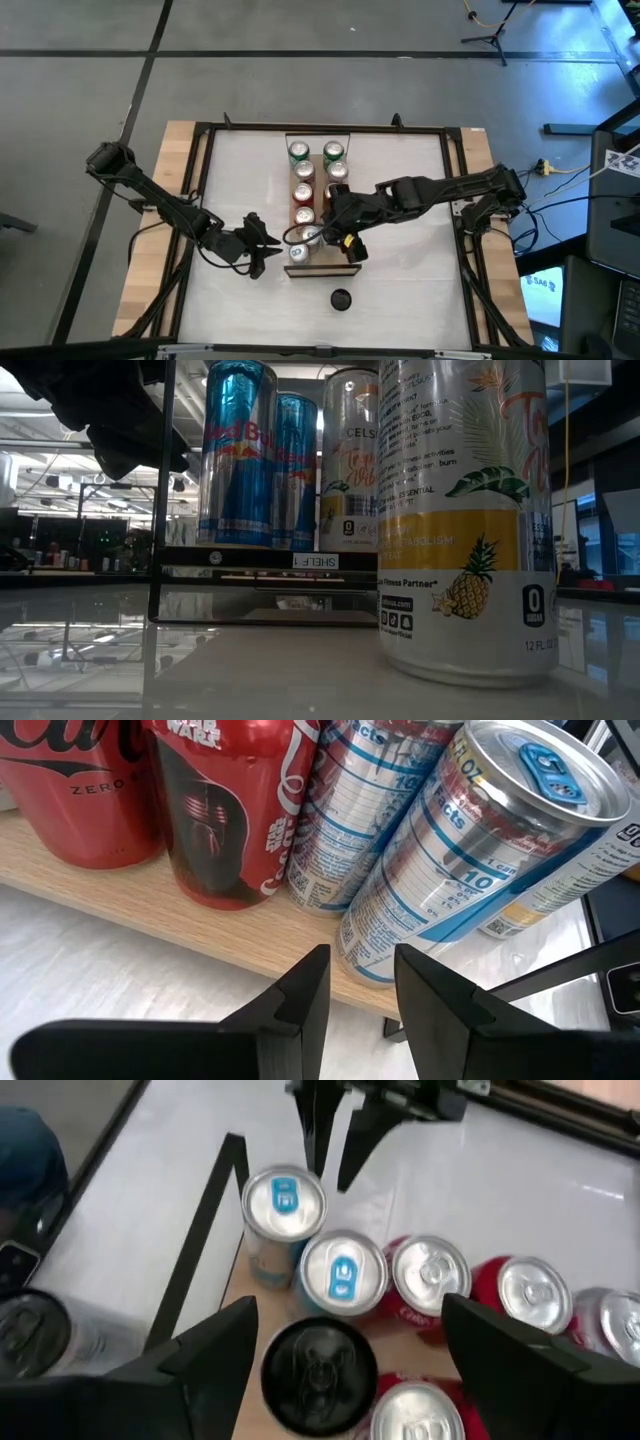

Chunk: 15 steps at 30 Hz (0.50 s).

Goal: Place canned beverage on shelf
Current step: Put the yellow soda can on the shelf aligned with the other blue soda can

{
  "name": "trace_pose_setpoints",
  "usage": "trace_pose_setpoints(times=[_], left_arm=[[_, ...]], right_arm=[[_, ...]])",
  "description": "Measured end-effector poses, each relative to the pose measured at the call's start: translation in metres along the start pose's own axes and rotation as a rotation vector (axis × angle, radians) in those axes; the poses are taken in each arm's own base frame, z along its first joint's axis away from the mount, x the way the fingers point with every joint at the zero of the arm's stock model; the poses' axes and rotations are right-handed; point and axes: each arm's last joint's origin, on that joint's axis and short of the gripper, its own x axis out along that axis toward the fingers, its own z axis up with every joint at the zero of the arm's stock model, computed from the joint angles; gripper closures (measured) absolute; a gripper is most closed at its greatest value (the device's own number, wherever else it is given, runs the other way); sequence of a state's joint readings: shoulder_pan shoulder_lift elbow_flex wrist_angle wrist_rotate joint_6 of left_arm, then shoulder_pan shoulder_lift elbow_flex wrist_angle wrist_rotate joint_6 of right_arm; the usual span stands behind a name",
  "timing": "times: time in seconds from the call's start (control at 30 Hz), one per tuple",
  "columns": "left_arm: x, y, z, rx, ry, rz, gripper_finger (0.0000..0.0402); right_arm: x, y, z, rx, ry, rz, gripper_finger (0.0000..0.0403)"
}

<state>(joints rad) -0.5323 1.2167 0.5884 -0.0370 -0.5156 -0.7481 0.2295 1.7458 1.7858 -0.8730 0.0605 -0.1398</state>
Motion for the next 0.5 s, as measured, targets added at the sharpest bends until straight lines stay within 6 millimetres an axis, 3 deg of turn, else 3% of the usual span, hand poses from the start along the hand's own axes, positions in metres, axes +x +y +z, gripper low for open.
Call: trace_pose_setpoints(times=[0.2, 0.37, 0.5], left_arm=[[0.000, 0.000, 0.000, 0.000, 0.000, 0.000, 0.0296], [0.000, 0.000, 0.000, 0.000, -0.001, -0.001, 0.0296], [0.000, 0.000, 0.000, -0.001, -0.002, -0.001, 0.0296]], right_arm=[[-0.021, 0.008, 0.003, -0.020, 0.047, 0.006, 0.0093], [-0.040, 0.033, 0.006, -0.066, 0.018, 0.018, 0.0093], [-0.044, 0.054, 0.007, -0.048, 0.005, 0.071, 0.0093]])
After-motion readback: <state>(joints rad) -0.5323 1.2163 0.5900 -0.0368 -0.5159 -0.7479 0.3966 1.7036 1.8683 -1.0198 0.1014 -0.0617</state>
